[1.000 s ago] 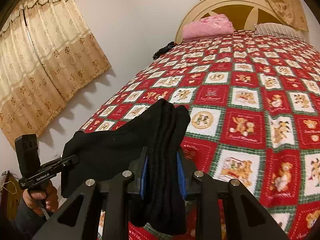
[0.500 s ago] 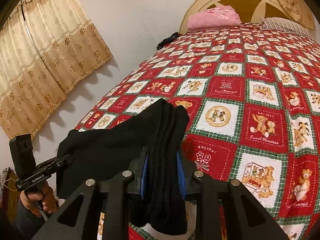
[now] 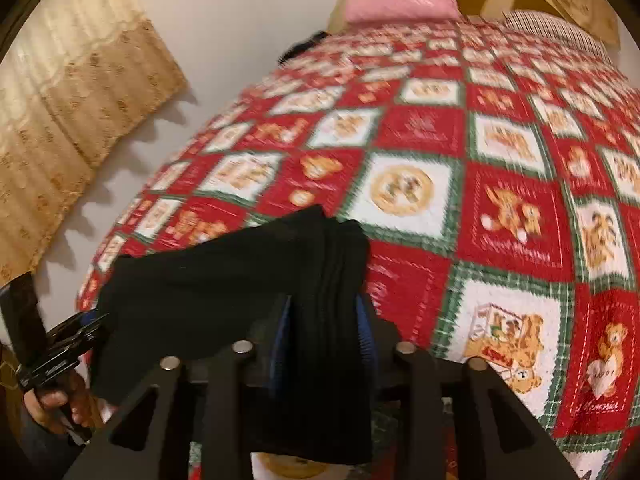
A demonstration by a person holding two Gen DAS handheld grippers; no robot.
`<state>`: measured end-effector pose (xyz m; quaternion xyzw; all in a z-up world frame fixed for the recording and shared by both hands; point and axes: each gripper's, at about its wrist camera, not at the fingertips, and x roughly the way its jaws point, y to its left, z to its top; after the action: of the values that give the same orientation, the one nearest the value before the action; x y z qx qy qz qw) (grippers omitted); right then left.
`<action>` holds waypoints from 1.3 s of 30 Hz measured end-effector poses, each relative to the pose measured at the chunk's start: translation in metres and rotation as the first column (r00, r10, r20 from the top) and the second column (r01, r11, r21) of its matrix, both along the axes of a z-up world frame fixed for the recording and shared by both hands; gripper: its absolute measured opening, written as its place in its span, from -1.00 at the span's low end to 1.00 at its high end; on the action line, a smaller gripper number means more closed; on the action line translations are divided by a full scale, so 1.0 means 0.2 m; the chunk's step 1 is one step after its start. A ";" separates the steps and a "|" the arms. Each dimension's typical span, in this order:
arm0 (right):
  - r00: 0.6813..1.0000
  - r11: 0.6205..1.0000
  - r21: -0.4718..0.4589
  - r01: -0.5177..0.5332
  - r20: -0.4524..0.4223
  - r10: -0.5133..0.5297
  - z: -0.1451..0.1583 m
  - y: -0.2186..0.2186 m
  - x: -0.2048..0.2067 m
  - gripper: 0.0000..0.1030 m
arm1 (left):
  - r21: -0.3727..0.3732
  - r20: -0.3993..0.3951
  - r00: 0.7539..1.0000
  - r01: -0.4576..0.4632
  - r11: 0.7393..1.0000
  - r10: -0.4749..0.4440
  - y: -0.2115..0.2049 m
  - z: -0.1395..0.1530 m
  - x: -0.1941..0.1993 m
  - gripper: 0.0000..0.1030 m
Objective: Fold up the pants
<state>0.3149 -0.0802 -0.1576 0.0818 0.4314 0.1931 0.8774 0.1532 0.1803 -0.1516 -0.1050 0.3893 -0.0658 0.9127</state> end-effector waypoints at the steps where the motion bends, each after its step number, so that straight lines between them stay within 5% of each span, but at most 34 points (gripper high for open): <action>1: 1.000 1.000 0.004 0.006 -0.004 -0.006 -0.02 -0.01 0.00 -0.10 | 0.012 -0.002 1.000 -0.011 1.000 0.011 0.01 -0.01 0.00 0.37; 3: 1.000 1.000 0.012 0.024 -0.005 -0.024 -0.03 -0.04 0.01 0.05 | 0.019 -0.004 0.999 -0.034 0.999 0.035 0.03 -0.02 -0.01 0.49; 11: 0.990 0.989 0.067 0.131 0.040 -0.134 0.04 -0.20 -0.09 0.11 | 0.044 0.014 0.995 -0.097 0.994 0.096 0.04 0.03 -0.15 0.51; 19: 0.960 0.964 0.039 0.261 0.096 -0.264 0.16 -0.37 -0.38 0.11 | 0.082 0.132 0.986 -0.118 0.990 0.107 -0.06 0.25 -0.28 0.59; 29: 0.930 0.968 -0.062 0.243 0.298 -0.214 0.41 -0.26 -0.93 0.23 | 0.030 0.255 0.962 -0.104 0.994 0.093 -0.18 0.45 -0.44 0.82; 39: 0.901 0.973 -0.099 0.210 0.406 -0.153 0.53 -0.13 -1.23 0.30 | 0.025 0.298 0.950 -0.102 0.994 0.090 -0.25 0.50 -0.54 0.99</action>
<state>0.0697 -0.1069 -0.0525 0.0190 0.2479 0.0922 0.9642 0.0452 0.1298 -0.0515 -0.0942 0.2436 -0.0287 0.9649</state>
